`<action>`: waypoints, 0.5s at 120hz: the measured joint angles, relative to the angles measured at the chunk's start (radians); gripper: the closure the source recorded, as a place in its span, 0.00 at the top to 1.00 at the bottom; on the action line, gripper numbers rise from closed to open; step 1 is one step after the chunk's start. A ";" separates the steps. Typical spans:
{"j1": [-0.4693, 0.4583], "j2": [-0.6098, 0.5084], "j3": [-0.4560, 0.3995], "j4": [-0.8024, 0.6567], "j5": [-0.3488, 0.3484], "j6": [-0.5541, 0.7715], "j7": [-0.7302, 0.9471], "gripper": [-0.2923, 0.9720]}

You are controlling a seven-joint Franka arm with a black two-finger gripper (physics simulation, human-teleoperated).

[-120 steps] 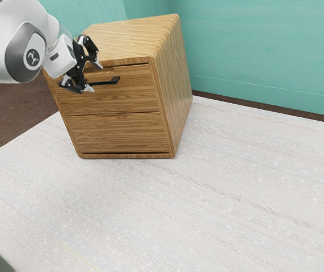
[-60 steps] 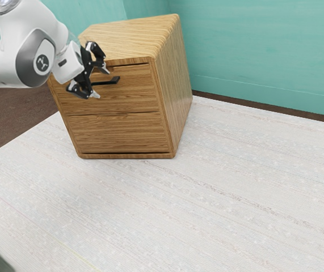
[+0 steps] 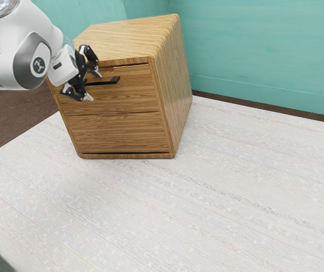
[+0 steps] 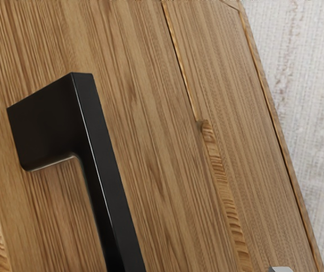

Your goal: Pull the drawer handle with one arm to open the drawer

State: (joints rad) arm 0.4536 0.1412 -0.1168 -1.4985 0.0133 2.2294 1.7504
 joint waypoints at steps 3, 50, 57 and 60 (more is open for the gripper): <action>-0.001 0.000 0.001 0.000 -0.001 -0.001 0.000 0.72; -0.007 -0.008 0.002 -0.009 -0.005 -0.005 -0.003 0.76; -0.009 -0.017 0.002 -0.016 -0.005 -0.006 -0.003 0.72; -0.007 -0.023 -0.001 -0.025 -0.004 -0.005 -0.003 0.68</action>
State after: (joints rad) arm 0.4466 0.1179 -0.1173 -1.5239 0.0096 2.2242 1.7477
